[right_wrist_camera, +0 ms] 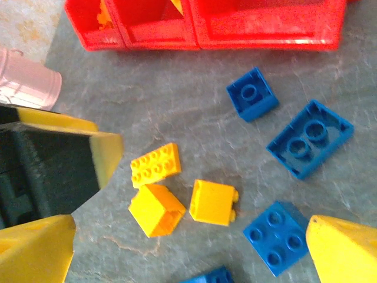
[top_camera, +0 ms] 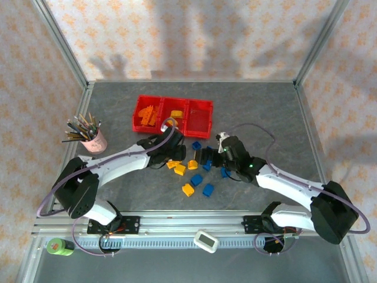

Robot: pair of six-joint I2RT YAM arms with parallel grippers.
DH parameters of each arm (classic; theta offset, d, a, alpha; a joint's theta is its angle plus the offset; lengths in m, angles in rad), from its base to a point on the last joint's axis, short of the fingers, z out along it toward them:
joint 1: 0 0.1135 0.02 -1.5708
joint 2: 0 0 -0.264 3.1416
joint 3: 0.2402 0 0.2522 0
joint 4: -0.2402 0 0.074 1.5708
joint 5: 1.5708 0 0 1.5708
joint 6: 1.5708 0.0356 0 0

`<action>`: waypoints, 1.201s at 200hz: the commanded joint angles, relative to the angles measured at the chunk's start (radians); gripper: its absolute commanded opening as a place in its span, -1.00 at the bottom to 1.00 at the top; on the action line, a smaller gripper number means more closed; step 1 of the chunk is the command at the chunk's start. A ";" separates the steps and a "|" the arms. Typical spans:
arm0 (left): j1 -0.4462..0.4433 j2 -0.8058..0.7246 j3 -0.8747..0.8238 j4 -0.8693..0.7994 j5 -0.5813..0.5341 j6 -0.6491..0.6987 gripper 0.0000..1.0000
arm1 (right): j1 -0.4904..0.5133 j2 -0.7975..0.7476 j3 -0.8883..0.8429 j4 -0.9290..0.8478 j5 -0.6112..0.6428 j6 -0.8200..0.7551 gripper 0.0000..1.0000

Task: Sort the legos into containers by color
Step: Pick up the lego from the center of the table.

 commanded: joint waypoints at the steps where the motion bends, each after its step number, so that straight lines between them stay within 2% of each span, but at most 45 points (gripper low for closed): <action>1: -0.036 -0.014 -0.039 -0.028 -0.013 -0.058 0.26 | -0.004 -0.047 -0.037 -0.012 -0.002 -0.005 1.00; 63: -0.123 0.075 -0.029 -0.022 -0.015 -0.062 0.28 | -0.004 -0.067 -0.093 0.005 0.018 0.014 1.00; 110: -0.129 0.135 -0.021 -0.025 -0.050 -0.071 0.29 | -0.004 -0.057 -0.102 0.018 0.021 0.014 1.00; 134: -0.131 0.149 -0.034 0.016 -0.018 -0.068 0.20 | -0.004 -0.057 -0.104 0.020 0.026 0.012 1.00; 200: -0.131 0.138 -0.033 -0.002 -0.056 -0.068 -0.14 | -0.004 -0.049 -0.103 0.030 0.029 0.011 1.00; 240: -0.130 0.078 -0.015 -0.044 -0.113 -0.065 -0.18 | -0.004 -0.046 -0.067 0.040 0.009 0.014 1.00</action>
